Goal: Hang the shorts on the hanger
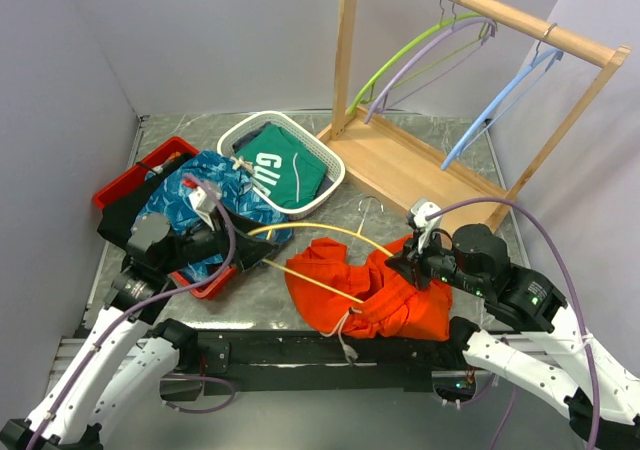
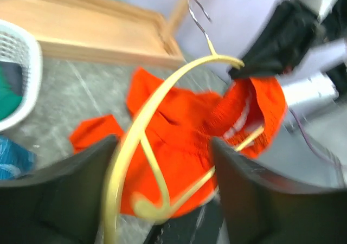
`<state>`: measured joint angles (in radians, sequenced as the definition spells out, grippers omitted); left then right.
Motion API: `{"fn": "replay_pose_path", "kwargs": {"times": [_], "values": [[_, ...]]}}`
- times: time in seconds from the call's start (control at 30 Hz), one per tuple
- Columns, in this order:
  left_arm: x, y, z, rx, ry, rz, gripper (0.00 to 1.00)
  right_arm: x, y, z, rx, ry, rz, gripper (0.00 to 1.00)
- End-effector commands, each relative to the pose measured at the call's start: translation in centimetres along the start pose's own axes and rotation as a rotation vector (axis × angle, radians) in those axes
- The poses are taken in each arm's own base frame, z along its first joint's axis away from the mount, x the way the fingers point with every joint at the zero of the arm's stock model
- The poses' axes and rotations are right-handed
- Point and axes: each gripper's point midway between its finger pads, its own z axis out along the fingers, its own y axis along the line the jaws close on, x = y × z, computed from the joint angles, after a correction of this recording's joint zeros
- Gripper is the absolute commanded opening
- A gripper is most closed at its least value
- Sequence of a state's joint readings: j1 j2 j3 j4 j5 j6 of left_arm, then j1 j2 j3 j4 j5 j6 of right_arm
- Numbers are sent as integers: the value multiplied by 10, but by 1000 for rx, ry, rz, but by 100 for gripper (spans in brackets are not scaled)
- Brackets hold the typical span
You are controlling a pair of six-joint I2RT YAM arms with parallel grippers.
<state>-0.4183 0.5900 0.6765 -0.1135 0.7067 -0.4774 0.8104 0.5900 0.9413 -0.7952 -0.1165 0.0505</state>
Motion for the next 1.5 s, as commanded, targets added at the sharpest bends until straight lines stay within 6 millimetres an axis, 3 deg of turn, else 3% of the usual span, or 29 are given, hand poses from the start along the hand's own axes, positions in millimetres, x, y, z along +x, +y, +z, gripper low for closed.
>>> {"fn": "replay_pose_path", "kwargs": {"times": [0.0, 0.1, 0.13, 0.23, 0.37, 0.47, 0.57, 0.7, 0.73, 0.77, 0.9, 1.03, 1.07, 1.2, 1.23, 1.3, 1.33, 1.4, 1.43, 1.47], "values": [[-49, 21, -6, -207, -194, -39, 81, -50, -11, -9, 86, -226, 123, 0], [-58, 38, -14, -341, -253, -168, 75, -53, -25, -13, 165, -259, 147, 0], [-54, 55, -21, -448, -274, -229, 74, -53, -28, -12, 183, -262, 162, 0], [-49, 71, -31, -555, -331, -396, 67, -51, -42, -10, 263, -285, 209, 0], [-20, 81, -23, -566, -286, -528, 53, -53, -53, -13, 329, -349, 250, 0], [8, 92, -8, -579, -211, -582, 53, -62, -50, -20, 306, -407, 268, 0], [33, 95, 12, -590, -149, -623, 56, -72, -35, -19, 224, -443, 269, 0], [51, 88, 48, -605, -81, -607, 60, -76, -30, -16, 193, -481, 271, 0], [64, 94, 57, -648, -42, -601, 65, -77, -29, -17, 186, -493, 273, 0], [64, 86, 67, -635, -26, -586, 67, -77, -29, -17, 187, -496, 275, 0], [80, 95, 92, -695, 39, -518, 75, -73, -35, -14, 221, -493, 293, 0], [109, 104, 113, -750, 159, -417, 85, -71, -39, -16, 244, -500, 307, 0], [111, 97, 121, -730, 176, -397, 87, -70, -41, -16, 253, -498, 311, 0], [138, 100, 135, -764, 286, -316, 91, -61, -45, -5, 280, -460, 327, 0], [154, 106, 137, -795, 334, -292, 89, -58, -46, -3, 286, -455, 333, 0], [165, 103, 139, -822, 375, -251, 83, -52, -47, 2, 292, -446, 350, 0], [174, 102, 141, -831, 396, -241, 73, -50, -47, 2, 290, -450, 359, 0], [189, 91, 140, -818, 419, -230, 61, -42, -46, 8, 276, -450, 374, 0], [196, 89, 136, -815, 425, -247, 42, -41, -45, 6, 266, -466, 382, 0], [201, 83, 134, -802, 429, -255, 31, -39, -45, 7, 261, -472, 387, 0]]}}
